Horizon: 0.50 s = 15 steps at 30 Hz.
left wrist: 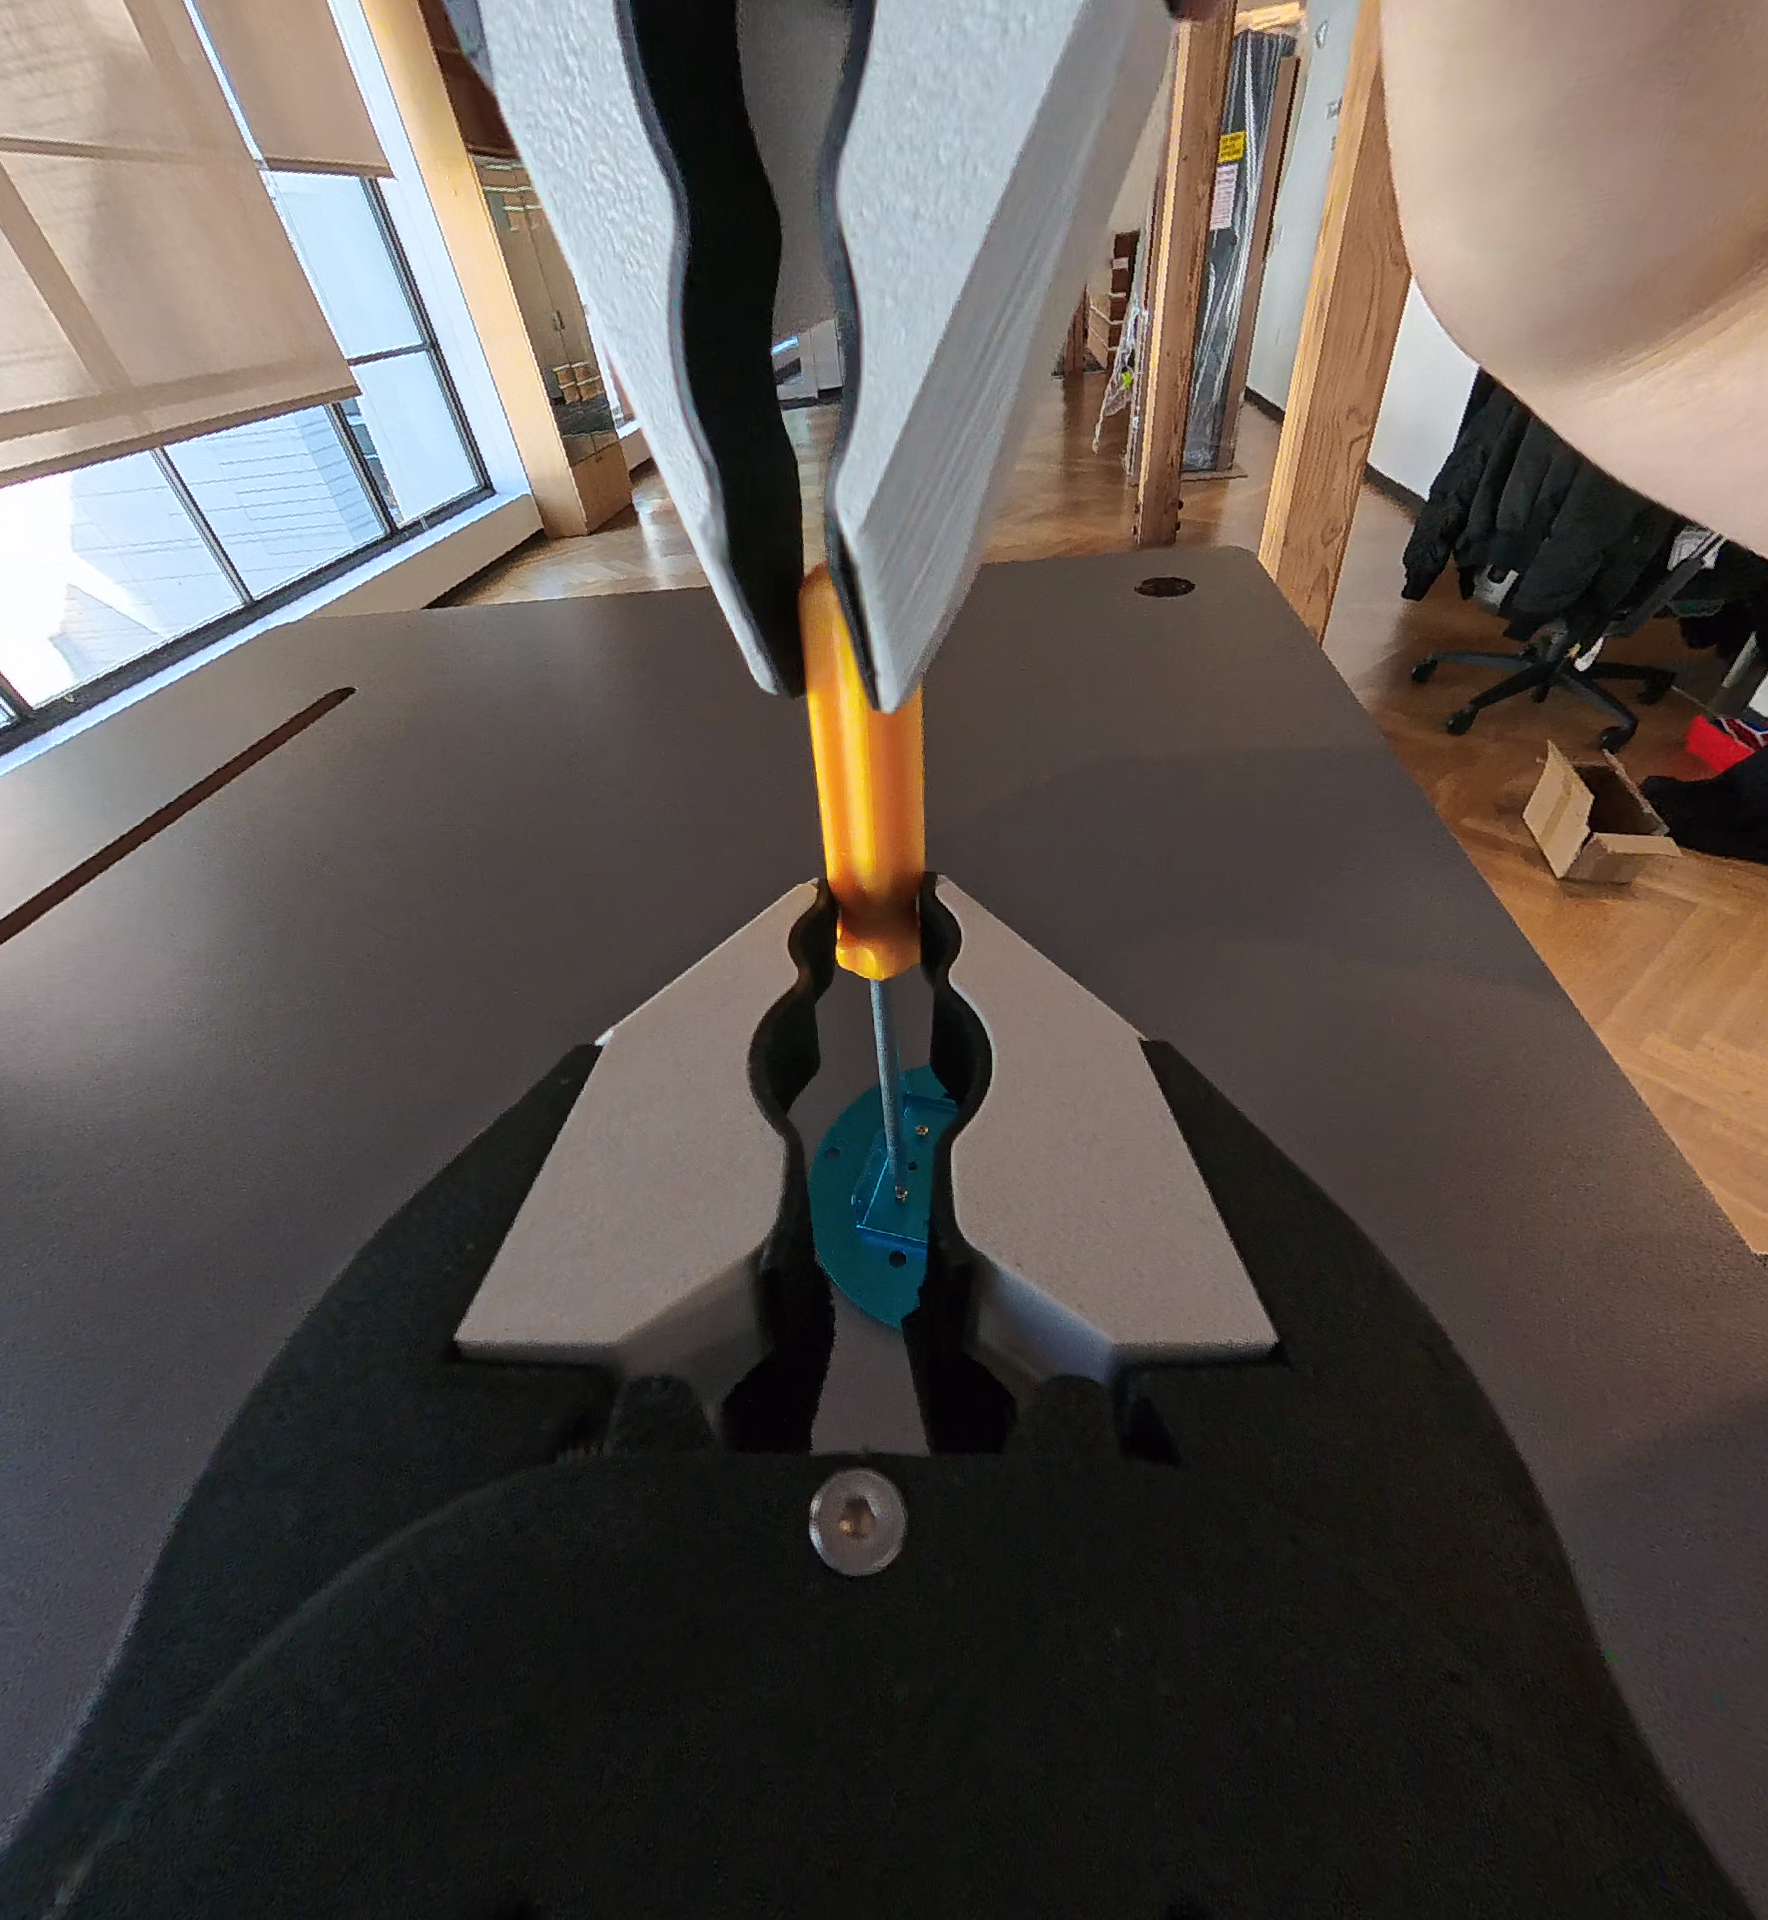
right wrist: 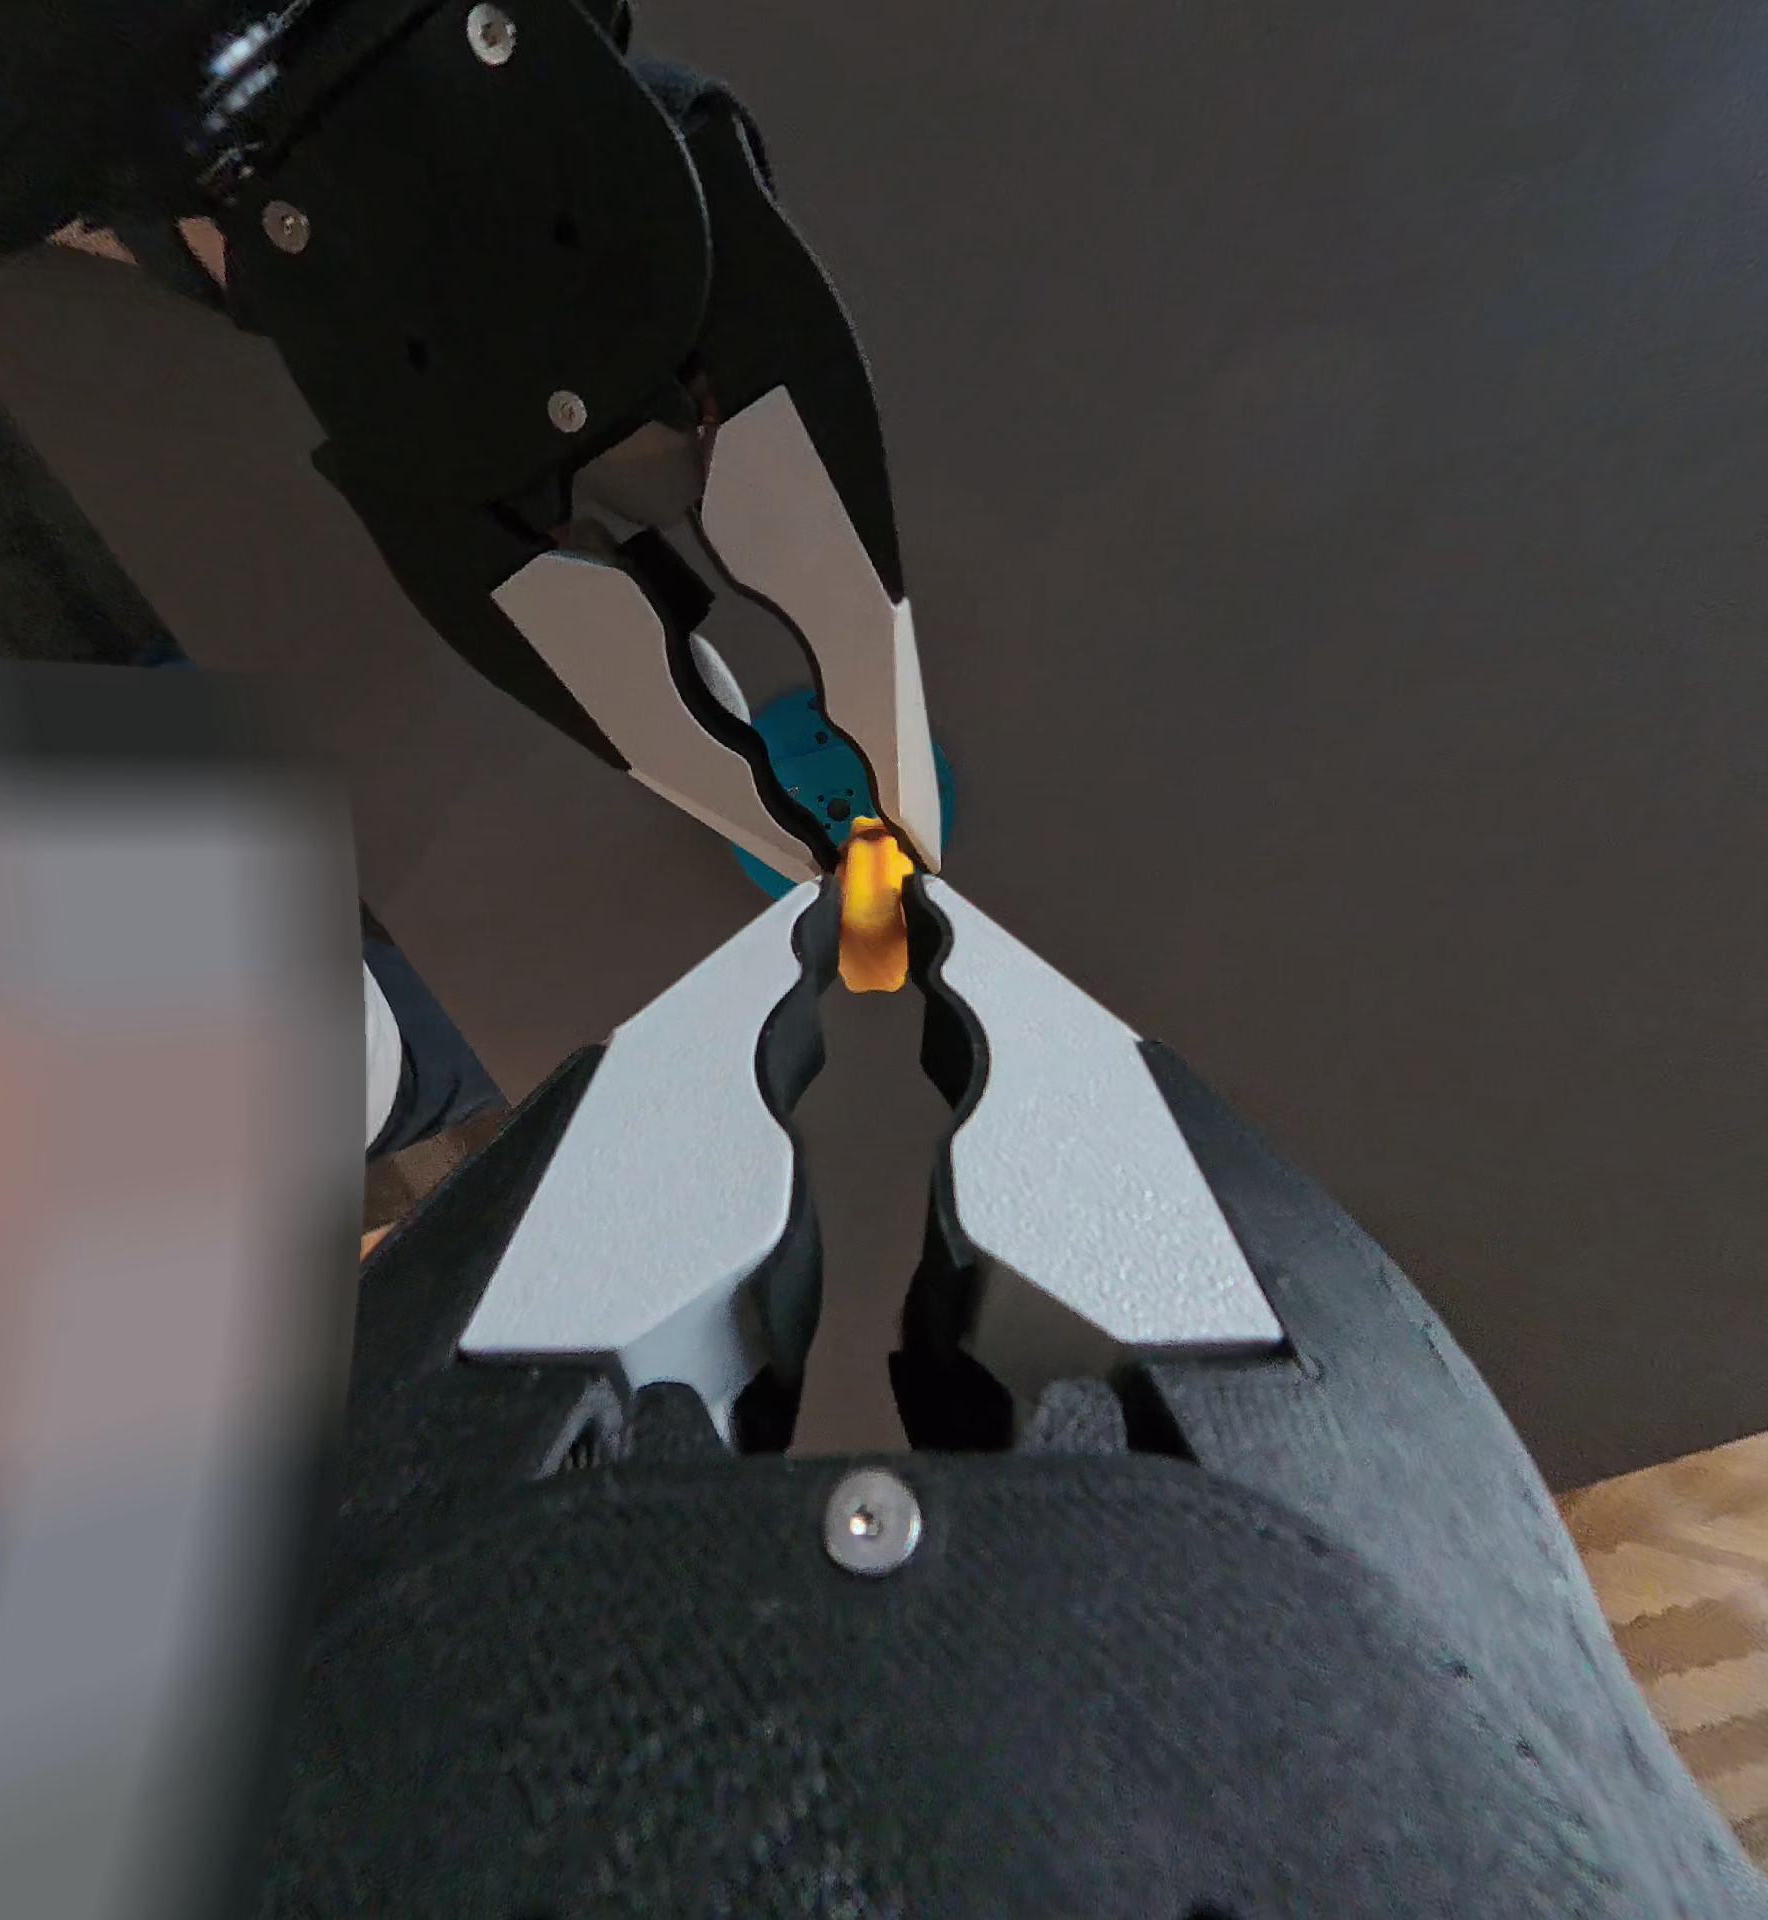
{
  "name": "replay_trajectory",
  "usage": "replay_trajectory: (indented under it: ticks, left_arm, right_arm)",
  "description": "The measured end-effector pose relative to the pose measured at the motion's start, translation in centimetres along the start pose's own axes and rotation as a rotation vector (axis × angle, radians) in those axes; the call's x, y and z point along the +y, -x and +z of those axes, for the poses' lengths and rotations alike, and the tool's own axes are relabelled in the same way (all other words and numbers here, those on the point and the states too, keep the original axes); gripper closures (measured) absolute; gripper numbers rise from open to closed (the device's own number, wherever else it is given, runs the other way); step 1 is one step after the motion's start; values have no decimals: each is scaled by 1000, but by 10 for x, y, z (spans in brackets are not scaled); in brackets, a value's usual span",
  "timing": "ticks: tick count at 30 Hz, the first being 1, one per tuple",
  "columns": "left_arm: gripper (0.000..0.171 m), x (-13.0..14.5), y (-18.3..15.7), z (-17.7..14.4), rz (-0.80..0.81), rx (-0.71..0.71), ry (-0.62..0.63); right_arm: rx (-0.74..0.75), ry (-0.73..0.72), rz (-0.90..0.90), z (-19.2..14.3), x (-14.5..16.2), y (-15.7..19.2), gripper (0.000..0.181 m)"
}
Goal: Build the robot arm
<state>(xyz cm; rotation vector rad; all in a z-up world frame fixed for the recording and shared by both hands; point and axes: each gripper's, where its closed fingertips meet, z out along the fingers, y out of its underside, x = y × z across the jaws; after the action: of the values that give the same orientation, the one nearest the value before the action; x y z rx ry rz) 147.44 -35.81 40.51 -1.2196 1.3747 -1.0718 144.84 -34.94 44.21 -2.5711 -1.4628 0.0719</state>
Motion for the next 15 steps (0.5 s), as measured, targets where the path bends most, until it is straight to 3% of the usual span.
replay_trajectory:
  ticks: [2, 4, 8, 12, 15]
  left_arm:
    - [158, 0, -1, 1, 4, 1, 3]
    - [158, 0, -2, 1, 13, 2, 2]
    - [158, 0, -1, 1, 6, 4, 0]
    - [158, 0, -1, 0, 11, 5, 2]
    - [158, 0, -1, 1, 11, 5, 1]
  right_arm:
    - [-10, -9, -116, 1, 1, 1, 169]
    - [-30, -31, -230, 0, 0, 5, 154]
    - [30, -66, -475, 1, 2, -1, 154]
    - [-27, -137, -574, -4, -3, 7, 156]
    - [-44, -71, -610, -1, 9, 5, 154]
